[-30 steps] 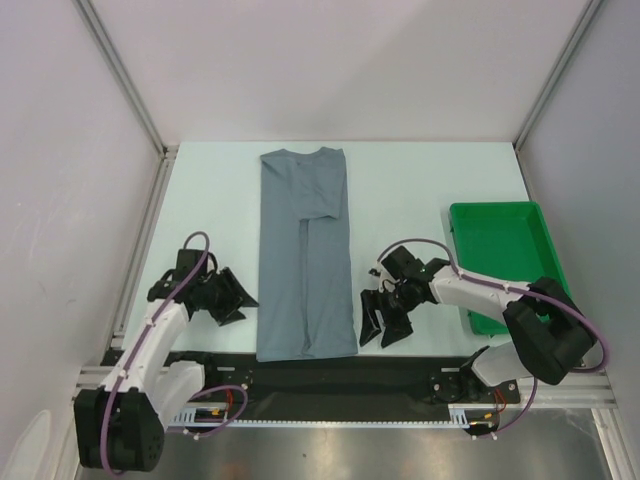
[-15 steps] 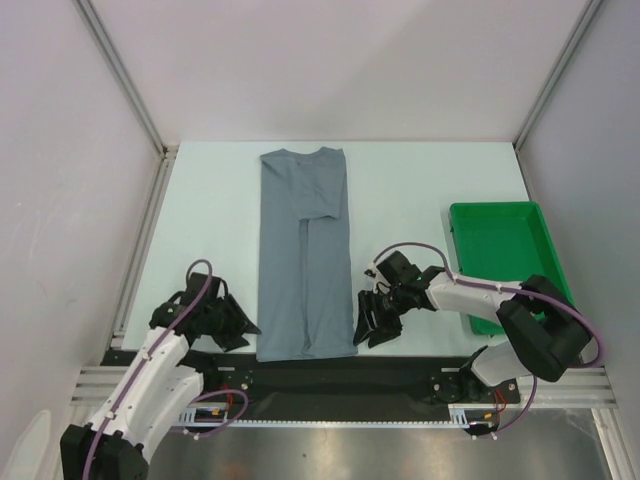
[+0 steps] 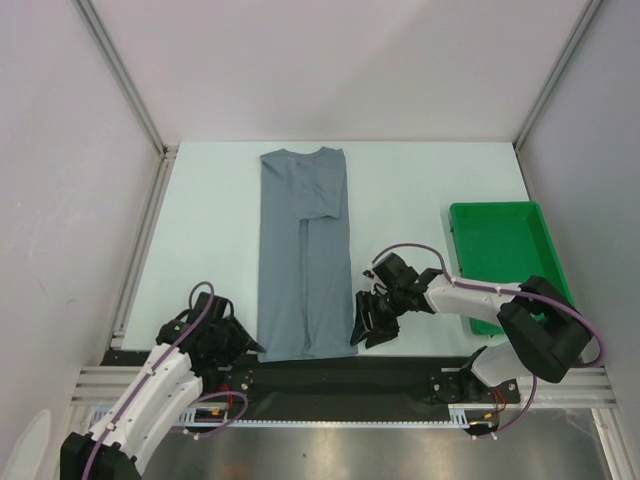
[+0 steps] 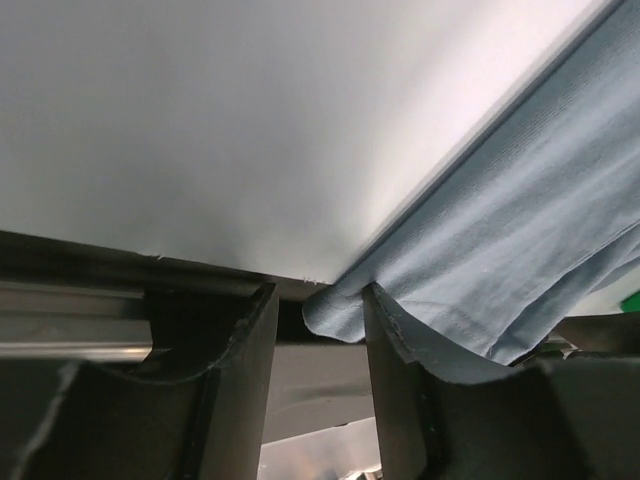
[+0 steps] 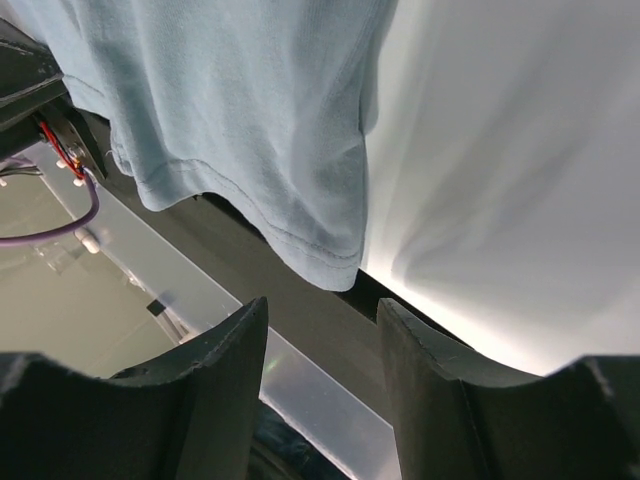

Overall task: Fold and stack the t-shirts
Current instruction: Fold the tshirt

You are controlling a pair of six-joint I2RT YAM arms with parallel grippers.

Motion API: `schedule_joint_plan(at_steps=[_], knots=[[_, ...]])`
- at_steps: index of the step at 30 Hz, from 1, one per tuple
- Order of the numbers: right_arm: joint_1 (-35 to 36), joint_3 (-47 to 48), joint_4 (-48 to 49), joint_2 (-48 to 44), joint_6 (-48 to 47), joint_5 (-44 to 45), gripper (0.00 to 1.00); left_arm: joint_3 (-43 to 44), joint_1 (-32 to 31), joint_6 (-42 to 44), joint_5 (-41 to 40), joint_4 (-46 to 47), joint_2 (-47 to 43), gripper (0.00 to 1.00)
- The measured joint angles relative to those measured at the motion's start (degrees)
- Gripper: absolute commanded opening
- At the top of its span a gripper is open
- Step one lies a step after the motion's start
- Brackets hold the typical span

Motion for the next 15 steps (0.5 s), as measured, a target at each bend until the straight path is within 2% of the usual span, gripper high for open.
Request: schedule_joint_plan(at_steps=[8, 9, 15], knots=[[0.35, -0.02, 0.09, -0.39, 0.37, 0.83, 0.54, -1.44, -0.26, -0.55, 1.68, 3.67, -0.44, 0.40], [0.35, -0.02, 0.09, -0.44, 0.61, 0.96, 0.53, -1.44, -0.28, -0.50, 1.73, 3.85, -0.44, 0.33], [0.44, -0.22, 0.44, -1.38, 3.02, 2.62, 0.49, -1.49, -0.42, -1.25, 2.43, 3.06, -2.95, 0.15]])
